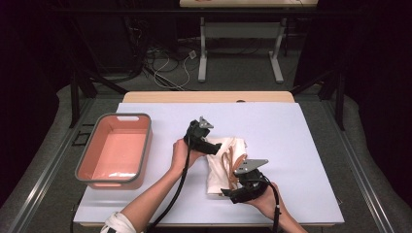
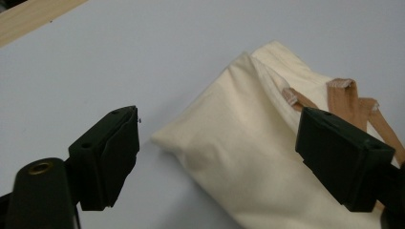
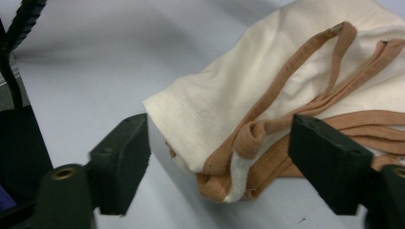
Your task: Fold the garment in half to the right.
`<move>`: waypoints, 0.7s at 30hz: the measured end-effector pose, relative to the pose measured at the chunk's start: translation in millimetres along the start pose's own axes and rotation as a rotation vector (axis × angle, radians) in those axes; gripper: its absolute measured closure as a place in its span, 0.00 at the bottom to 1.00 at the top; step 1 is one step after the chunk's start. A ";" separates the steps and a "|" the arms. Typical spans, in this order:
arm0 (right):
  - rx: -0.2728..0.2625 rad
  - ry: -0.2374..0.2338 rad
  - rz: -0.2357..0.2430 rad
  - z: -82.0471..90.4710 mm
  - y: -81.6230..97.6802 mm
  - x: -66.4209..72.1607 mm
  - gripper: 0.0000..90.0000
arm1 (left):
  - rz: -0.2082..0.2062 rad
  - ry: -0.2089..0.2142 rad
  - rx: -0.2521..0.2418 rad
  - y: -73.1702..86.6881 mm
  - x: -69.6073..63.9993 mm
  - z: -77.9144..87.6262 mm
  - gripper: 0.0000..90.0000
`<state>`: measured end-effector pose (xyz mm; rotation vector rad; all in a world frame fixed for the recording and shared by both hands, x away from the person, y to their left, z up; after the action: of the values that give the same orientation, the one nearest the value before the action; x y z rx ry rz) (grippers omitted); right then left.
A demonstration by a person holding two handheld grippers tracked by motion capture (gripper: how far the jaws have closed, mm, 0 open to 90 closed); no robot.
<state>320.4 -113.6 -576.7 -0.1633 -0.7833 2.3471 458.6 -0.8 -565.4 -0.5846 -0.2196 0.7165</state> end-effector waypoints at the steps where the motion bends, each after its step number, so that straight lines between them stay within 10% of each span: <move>1: -0.002 -0.004 0.002 1.4 -0.3 -0.4 0.21 | 0.006 -0.001 -0.006 3.8 0.3 2.6 0.15; 21: -0.035 -0.021 -0.029 10.7 -3.4 -14.7 0.11 | -0.047 -0.042 -0.017 72.6 -21.9 33.7 0.00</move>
<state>330.4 -125.9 -567.2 -0.1409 -0.8319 2.3120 389.3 42.7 -579.3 -0.5795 -0.2776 0.6827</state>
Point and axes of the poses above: each handheld gripper's, and its own axes: z roughly backward along the jaws, y roughly out of its underside, x roughly to its left, the point moved 8 cm from there along -z, roughly forward along the jaws, and after that the axes turned 11 degrees about x, right-handed, at the moved point
